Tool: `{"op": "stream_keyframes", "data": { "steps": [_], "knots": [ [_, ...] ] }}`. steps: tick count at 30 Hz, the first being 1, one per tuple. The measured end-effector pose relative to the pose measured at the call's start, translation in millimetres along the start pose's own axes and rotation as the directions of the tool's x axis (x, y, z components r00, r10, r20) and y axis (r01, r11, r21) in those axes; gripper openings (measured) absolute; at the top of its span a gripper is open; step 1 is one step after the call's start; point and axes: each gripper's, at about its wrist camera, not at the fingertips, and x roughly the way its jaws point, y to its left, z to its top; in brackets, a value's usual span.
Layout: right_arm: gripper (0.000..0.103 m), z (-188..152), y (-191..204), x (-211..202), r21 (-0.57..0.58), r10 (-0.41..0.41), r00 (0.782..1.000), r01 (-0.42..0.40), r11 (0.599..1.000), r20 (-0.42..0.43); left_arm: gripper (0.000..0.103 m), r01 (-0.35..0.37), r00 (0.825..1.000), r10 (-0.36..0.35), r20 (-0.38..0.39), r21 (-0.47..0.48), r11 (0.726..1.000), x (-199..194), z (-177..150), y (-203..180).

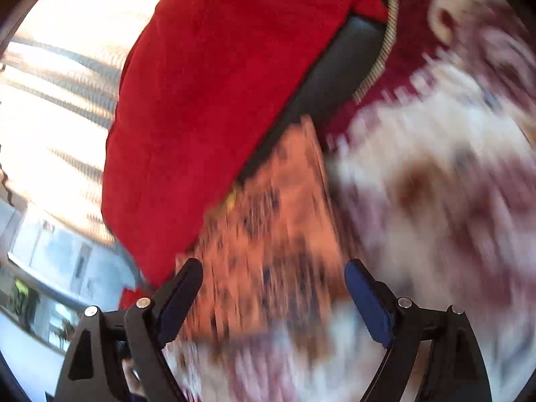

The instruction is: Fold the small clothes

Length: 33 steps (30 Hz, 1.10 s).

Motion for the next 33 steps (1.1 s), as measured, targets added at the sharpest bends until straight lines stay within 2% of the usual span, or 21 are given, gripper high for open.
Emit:
{"op": "stream_keyframes", "data": {
  "steps": [2, 5, 7, 9, 10, 11, 12, 13, 14, 17, 20, 23, 24, 25, 26, 27, 28, 29, 30, 31, 33],
  "knots": [
    [0.089, -27, -12, -1, 0.079, -0.004, 1.0, 0.005, 0.997, -0.015, 0.086, 0.085, 0.995, -0.087, -0.052, -0.039, 0.996, -8, -31, -1],
    [0.089, -37, -13, 21, 0.144, 0.002, 1.0, 0.003, 0.99, -0.029, 0.087, 0.105, 0.989, -0.11, -0.099, -0.051, 0.993, 12, -55, -23],
    [0.089, -27, -2, 37, 0.152, -0.001, 1.0, 0.002, 0.988, -0.007, 0.087, 0.021, 0.993, -0.027, -0.118, -0.058, 0.998, 36, -55, -37],
    [0.089, -13, 5, 52, 0.216, -0.045, 0.998, 0.034, 0.976, 0.047, 0.086, -0.062, 0.986, 0.045, -0.16, -0.103, 0.993, 60, -48, -43],
    [0.087, -8, 5, 60, 0.224, -0.067, 0.997, 0.054, 0.973, 0.05, 0.077, -0.079, 0.985, 0.053, -0.165, -0.155, 0.985, 67, -46, -41],
    [0.067, -6, 2, 67, 0.25, -0.086, 0.996, 0.074, 0.965, 0.037, 0.057, -0.087, 0.982, 0.052, -0.181, -0.195, 0.977, 72, -42, -39],
    [0.026, -1, -1, 76, 0.297, -0.112, 0.994, 0.105, 0.949, 0.006, 0.021, -0.067, 0.973, 0.02, -0.228, -0.203, 0.977, 79, -37, -40],
    [0.013, 3, -1, 79, 0.32, -0.094, 0.995, 0.094, 0.943, -0.018, 0.02, -0.073, 0.966, 0.02, -0.259, -0.199, 0.977, 77, -28, -44],
    [0.013, 9, 7, 75, 0.316, -0.1, 0.995, 0.102, 0.943, -0.022, 0.019, -0.07, 0.97, 0.024, -0.242, -0.184, 0.98, 68, -20, -49],
    [0.01, 26, 64, 35, 0.138, -0.075, 0.997, 0.069, 0.988, 0.034, 0.018, -0.005, 0.993, -0.005, -0.116, -0.089, 0.996, 9, 5, -69],
    [0.01, 27, 107, -18, 0.015, -0.037, 0.995, 0.036, 0.999, 0.088, 0.018, 0.03, 0.998, -0.033, -0.047, -0.057, 0.998, -38, 5, -74],
    [0.01, -5, 102, -59, -0.018, -0.027, 0.996, 0.029, 0.999, 0.089, 0.02, 0.062, 0.997, -0.065, -0.043, -0.064, 0.996, -67, -19, -62],
    [0.014, -16, 96, -59, -0.019, -0.033, 0.996, 0.034, 0.999, 0.078, 0.026, 0.054, 0.996, -0.057, -0.063, -0.046, 0.997, -67, -38, -54],
    [0.015, -29, 82, -62, -0.022, -0.044, 0.997, 0.045, 0.999, 0.062, 0.036, 0.042, 0.996, -0.044, -0.078, -0.028, 0.999, -60, -52, -48],
    [0.032, -45, 63, -59, -0.031, -0.076, 0.997, 0.077, 0.997, 0.033, 0.046, 0.001, 0.994, -0.001, -0.108, 0.002, 1.0, -48, -72, -38],
    [0.067, -62, 36, -54, -0.018, -0.14, 0.99, 0.14, 0.99, -0.015, 0.057, -0.052, 0.987, 0.056, -0.151, 0.03, 0.998, -36, -89, -24],
    [0.075, -76, 12, -53, 0.025, -0.181, 0.982, 0.183, 0.983, -0.055, 0.057, -0.113, 0.97, 0.12, -0.211, 0.047, 0.993, -24, -106, -7],
    [0.074, -90, -13, -57, 0.085, -0.192, 0.978, 0.199, 0.976, -0.078, 0.057, -0.131, 0.953, 0.131, -0.272, 0.017, 0.991, -20, -119, 18],
    [0.071, -104, -36, -72, 0.139, -0.142, 0.988, 0.15, 0.979, -0.063, 0.055, -0.075, 0.967, 0.067, -0.246, -0.022, 0.997, -28, -121, 28],
    [0.071, -111, -44, -86, 0.155, -0.12, 0.992, 0.125, 0.98, -0.037, 0.055, -0.067, 0.975, 0.055, -0.213, -0.049, 0.997, -42, -119, 39],
    [0.074, -116, -52, -117, 0.158, -0.175, 0.984, 0.17, 0.973, 0.017, 0.054, -0.169, 0.973, 0.163, -0.164, -0.024, 0.985, -64, -110, 49]
  ]
}}
